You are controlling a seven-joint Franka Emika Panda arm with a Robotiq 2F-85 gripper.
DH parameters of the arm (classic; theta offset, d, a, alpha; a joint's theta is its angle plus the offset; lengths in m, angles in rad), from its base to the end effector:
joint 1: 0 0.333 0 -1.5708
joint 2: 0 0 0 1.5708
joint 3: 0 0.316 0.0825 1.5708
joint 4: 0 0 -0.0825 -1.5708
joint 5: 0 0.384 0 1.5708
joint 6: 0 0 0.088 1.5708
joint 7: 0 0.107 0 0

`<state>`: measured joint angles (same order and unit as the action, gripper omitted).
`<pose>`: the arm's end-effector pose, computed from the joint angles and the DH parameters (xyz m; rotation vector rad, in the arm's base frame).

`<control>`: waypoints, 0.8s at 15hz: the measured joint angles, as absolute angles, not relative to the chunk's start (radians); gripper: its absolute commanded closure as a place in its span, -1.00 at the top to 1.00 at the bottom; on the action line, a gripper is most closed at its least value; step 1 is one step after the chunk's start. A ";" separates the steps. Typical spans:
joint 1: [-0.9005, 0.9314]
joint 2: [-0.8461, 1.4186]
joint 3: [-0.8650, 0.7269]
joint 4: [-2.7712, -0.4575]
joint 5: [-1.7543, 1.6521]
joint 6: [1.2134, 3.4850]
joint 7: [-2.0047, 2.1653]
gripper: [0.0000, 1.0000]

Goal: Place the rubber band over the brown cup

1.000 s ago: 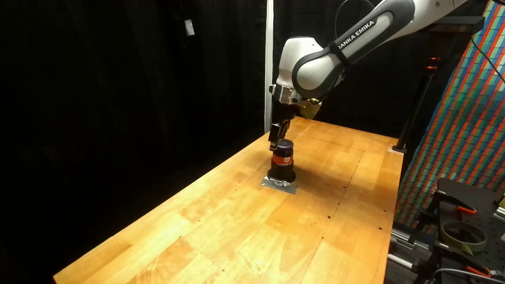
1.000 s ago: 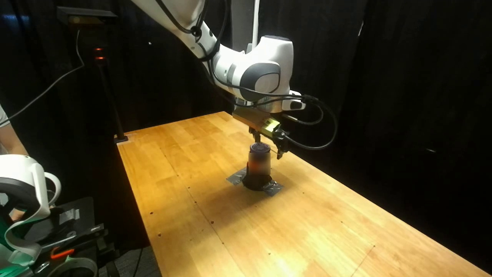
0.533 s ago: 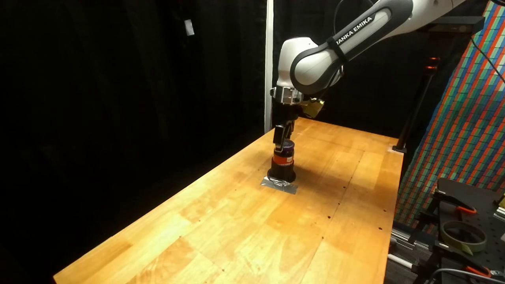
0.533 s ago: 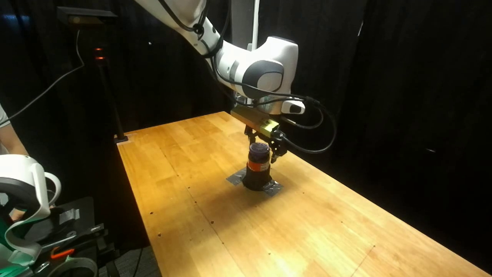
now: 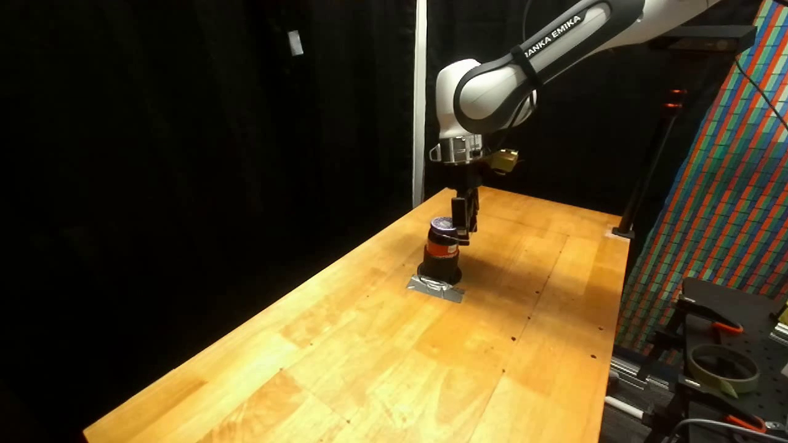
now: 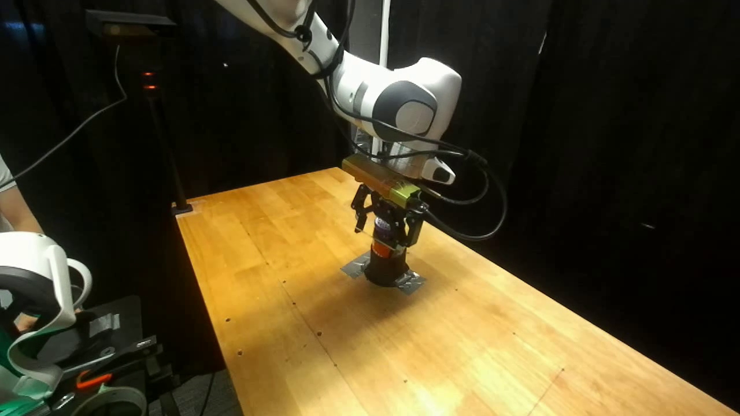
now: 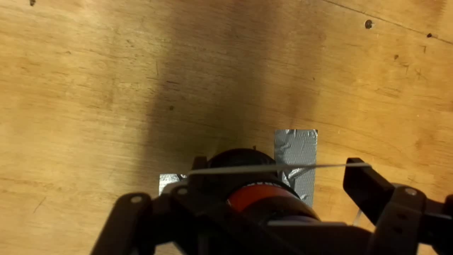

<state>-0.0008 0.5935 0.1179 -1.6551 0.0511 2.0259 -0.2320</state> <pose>0.6546 0.0721 0.2510 -2.9656 -0.4616 0.3204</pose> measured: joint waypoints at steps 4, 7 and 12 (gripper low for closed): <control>-0.005 0.581 0.118 -1.673 0.056 2.045 -0.256 0.16; -0.009 0.536 0.118 -1.753 0.056 2.138 -0.297 -0.30; -0.034 0.409 0.119 -1.968 0.085 2.348 -0.371 -0.86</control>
